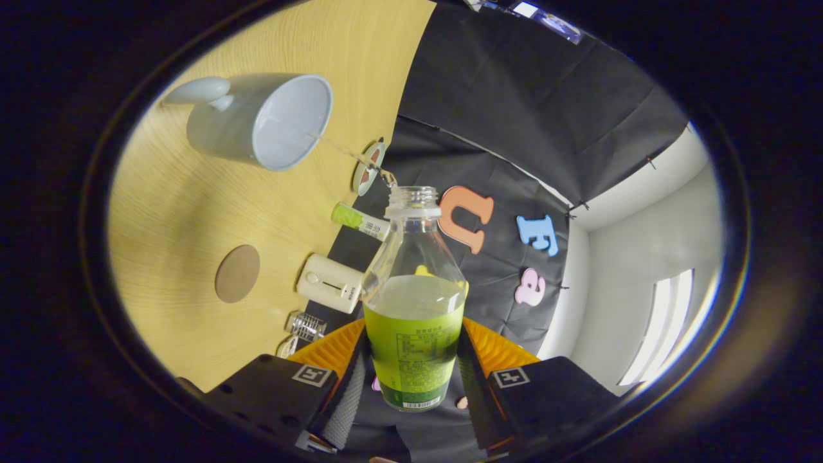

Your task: Take the bottle from table, then pour the juice into the cup, finally place the bottle on the coaster

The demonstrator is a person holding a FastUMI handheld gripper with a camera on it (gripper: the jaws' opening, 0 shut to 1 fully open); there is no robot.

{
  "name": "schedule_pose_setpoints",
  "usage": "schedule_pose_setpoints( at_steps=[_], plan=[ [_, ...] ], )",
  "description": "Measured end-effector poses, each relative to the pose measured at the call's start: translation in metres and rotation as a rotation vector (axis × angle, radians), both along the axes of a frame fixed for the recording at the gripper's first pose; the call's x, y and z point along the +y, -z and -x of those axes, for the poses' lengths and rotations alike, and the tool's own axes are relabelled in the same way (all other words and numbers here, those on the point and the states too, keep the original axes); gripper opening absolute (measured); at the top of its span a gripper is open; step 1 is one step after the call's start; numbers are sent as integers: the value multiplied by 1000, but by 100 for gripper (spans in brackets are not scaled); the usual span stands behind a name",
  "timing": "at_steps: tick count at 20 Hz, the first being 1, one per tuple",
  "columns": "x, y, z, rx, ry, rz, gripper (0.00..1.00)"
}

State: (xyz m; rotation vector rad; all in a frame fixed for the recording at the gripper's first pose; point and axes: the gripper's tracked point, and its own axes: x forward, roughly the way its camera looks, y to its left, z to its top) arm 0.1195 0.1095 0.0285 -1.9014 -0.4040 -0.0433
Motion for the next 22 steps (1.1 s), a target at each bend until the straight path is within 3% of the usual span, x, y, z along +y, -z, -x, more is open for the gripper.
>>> schedule_pose_setpoints(
  at_steps=[22],
  plan=[
    [8, -8, 2, -67, -31, 86, 76]
  ],
)
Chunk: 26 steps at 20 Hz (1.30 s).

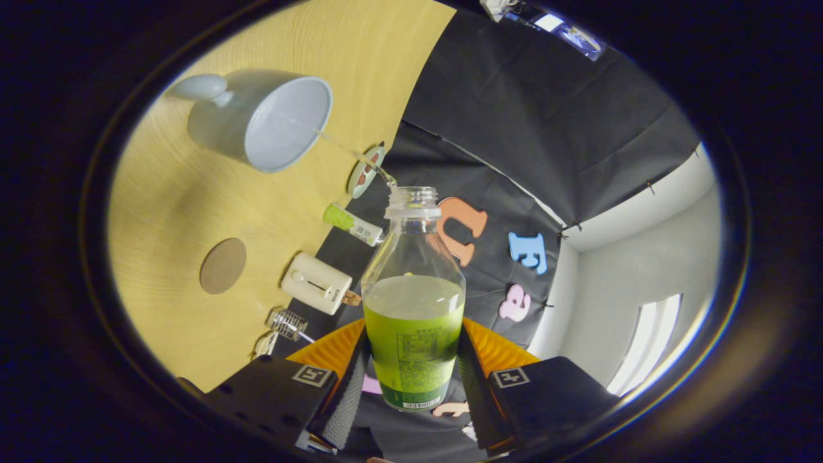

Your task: Take the bottle from table, then pour the juice into the cup, finally place the bottle on the coaster

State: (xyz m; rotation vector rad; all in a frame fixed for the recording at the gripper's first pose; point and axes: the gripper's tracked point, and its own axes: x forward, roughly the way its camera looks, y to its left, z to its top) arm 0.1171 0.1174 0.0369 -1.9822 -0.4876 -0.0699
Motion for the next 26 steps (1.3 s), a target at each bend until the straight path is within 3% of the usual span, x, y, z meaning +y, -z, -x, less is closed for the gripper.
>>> schedule_pose_setpoints(
  at_steps=[7, 13, 20, 26],
  plan=[
    [2, -1, 1, -1, 0, 0, 76],
    [-1, -2, -2, 35, 2, -75, 76],
    [-13, 7, -10, 187, 1, -318, 76],
    [-19, 20, -9, 352, -25, -669, 76]
  ],
)
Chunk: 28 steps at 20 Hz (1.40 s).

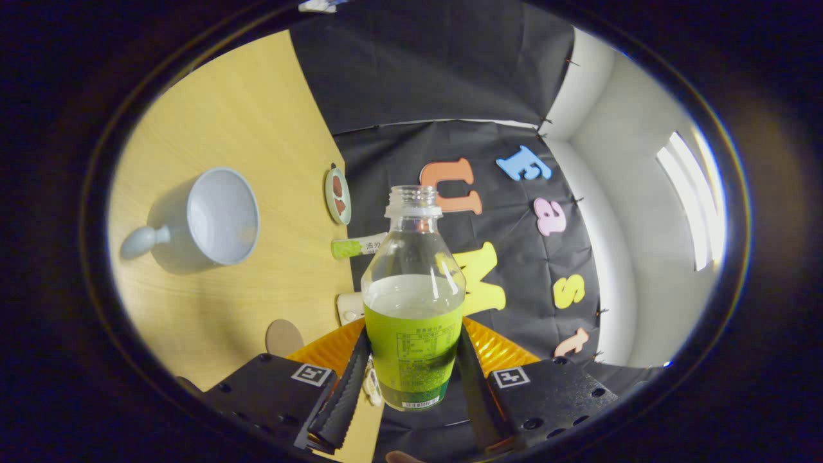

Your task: Take the bottle from table, then pour the juice into the cup, finally place the bottle on the coaster

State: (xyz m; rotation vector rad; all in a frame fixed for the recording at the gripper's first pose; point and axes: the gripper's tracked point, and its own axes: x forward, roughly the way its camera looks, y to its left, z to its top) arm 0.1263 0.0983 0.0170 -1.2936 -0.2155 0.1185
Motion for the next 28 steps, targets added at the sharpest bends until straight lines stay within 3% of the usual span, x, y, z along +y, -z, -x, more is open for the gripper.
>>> schedule_pose_setpoints(
  at_steps=[16, 22, 28],
  plan=[
    [-15, -21, -12, 377, -74, -799, 76],
    [-11, -15, -47, 475, -82, -989, 76],
    [-15, 17, -79, 542, -55, -1072, 76]
  ],
)
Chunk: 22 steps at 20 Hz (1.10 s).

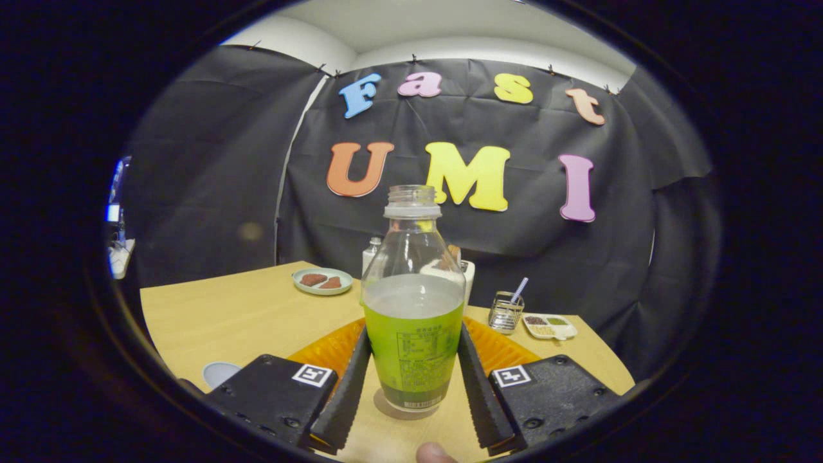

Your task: Take the bottle from table, then pour the juice into the cup, finally place the bottle on the coaster

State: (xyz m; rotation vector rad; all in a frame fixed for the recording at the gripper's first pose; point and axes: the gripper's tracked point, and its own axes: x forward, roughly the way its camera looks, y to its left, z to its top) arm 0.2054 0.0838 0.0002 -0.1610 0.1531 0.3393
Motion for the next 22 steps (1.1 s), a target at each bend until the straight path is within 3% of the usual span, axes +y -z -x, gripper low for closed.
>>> schedule_pose_setpoints(
  at_steps=[8, 22],
  plan=[
    [11, 51, -33, 91, -13, -65, 77],
    [12, 83, -57, 125, -3, -82, 79]
  ],
)
